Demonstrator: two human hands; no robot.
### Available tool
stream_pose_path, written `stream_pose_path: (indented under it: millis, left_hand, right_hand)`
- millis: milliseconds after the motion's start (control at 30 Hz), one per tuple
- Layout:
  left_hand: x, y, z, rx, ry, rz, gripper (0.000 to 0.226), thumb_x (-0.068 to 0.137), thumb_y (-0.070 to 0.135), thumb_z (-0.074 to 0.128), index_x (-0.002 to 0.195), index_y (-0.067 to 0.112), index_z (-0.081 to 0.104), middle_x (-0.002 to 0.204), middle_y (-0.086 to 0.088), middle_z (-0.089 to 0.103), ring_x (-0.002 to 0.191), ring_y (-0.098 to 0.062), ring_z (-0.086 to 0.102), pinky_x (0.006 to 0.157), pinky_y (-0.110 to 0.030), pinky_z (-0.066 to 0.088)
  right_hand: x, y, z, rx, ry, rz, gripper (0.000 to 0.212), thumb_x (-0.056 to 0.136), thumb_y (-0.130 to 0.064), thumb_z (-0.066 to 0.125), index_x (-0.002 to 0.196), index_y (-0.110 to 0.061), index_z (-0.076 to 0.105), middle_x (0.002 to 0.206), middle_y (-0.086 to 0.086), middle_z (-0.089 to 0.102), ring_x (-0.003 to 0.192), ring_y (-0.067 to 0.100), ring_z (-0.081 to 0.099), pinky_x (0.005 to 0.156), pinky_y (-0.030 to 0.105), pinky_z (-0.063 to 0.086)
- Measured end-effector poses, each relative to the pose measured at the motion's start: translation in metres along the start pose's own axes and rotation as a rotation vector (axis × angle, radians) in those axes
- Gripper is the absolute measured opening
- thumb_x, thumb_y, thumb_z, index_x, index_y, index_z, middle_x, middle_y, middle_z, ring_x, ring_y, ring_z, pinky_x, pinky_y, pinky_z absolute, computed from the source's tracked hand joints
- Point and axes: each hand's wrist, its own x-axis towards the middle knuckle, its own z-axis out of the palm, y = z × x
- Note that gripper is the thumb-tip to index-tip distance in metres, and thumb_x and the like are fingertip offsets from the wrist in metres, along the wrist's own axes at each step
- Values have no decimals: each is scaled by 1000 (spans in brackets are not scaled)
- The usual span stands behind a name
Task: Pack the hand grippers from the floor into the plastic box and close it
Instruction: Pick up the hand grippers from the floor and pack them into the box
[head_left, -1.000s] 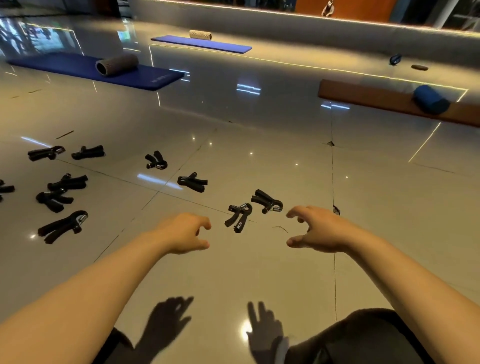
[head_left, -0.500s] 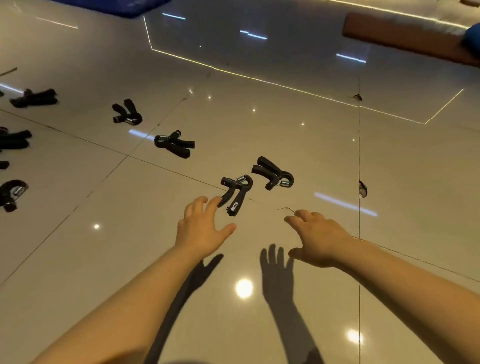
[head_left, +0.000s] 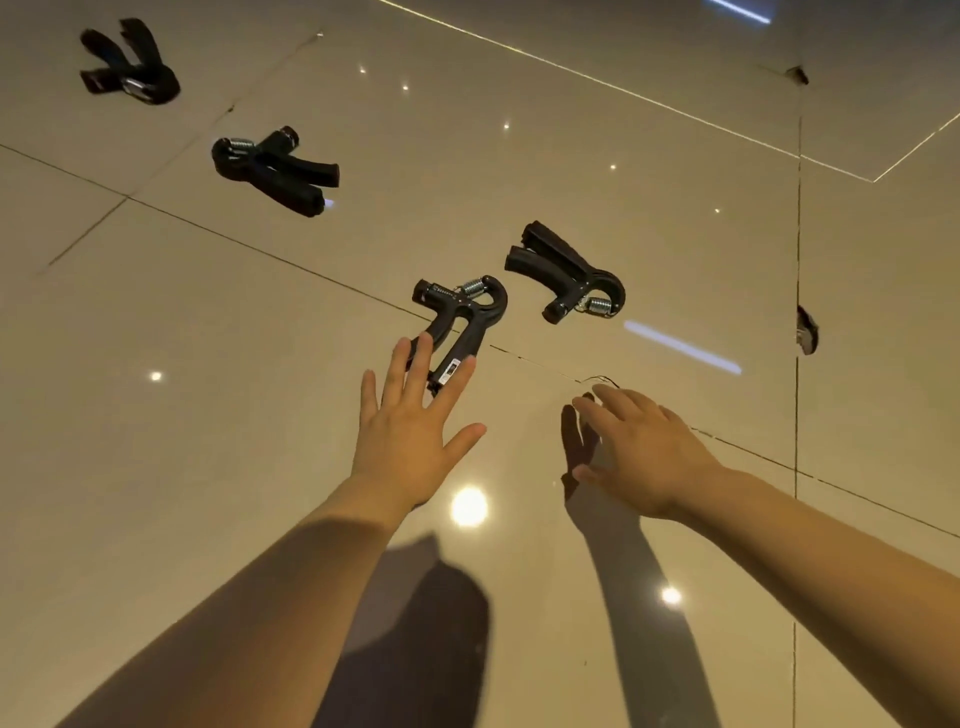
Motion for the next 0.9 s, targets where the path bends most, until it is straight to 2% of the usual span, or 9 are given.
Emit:
stream_pose_path:
  millis: [67,167,300,500,633,733,833,900]
  left_hand:
    - [-9,0,5,-2,32,-16,66,88,68,12,148,41,0,158,-8,-4,144,-26,-11,112,-56,6]
    - [-41,-5,8,-27,73,-52,61,91,60,21,147,37,21,156,-11,17,143,-29,12,104,-63,21]
    - [-106,-23,17,66,154,-118,54,92,52,28,141,30,39,152,-17,28,138,-36,28,101,-63,25]
    - [-108,-21,16,60,120,-169,58,85,52,35,139,30,40,151,-18,28,138,-36,25,101,-62,24]
    - [-112,-25,23,75,235,-134,54,91,52,34,138,28,42,149,-18,31,138,-36,27,103,-60,23]
    - [-113,-24,26,90,287,-120,55,91,51,35,141,28,37,150,-17,27,139,-35,26,104,-60,24]
    - [-112,-22,22,68,273,-131,58,87,51,35,140,30,35,151,-17,27,138,-36,27,103,-61,24]
    - [-110,-21,18,40,246,-148,59,84,52,36,140,32,34,151,-16,26,138,-35,25,103,-61,22]
  right_hand:
    - [1,4,4,-15,14,-8,71,91,-50,49,148,-25,15,156,-1,11,143,23,12,114,40,20]
    - [2,2,7,-35,29,-46,71,91,-50,48,148,-26,14,157,-2,9,143,23,9,114,42,16]
    - [8,-7,7,-21,103,-69,71,91,-50,48,148,-25,14,157,0,9,144,25,6,115,45,12]
    - [22,-12,5,22,129,-69,73,91,-51,48,149,-27,12,158,1,8,144,26,9,115,45,15]
    - [47,-7,-11,108,129,2,74,90,-48,53,149,-25,13,158,5,7,143,29,12,113,45,19]
    - [73,-2,-29,127,120,63,75,89,-45,56,149,-24,16,158,6,4,143,32,9,112,48,21]
    - [95,2,-51,135,165,52,67,89,-39,57,145,-22,24,155,7,10,134,36,29,104,46,35]
    - [106,3,-58,147,126,37,66,90,-37,57,144,-19,25,155,7,10,127,35,38,100,43,39]
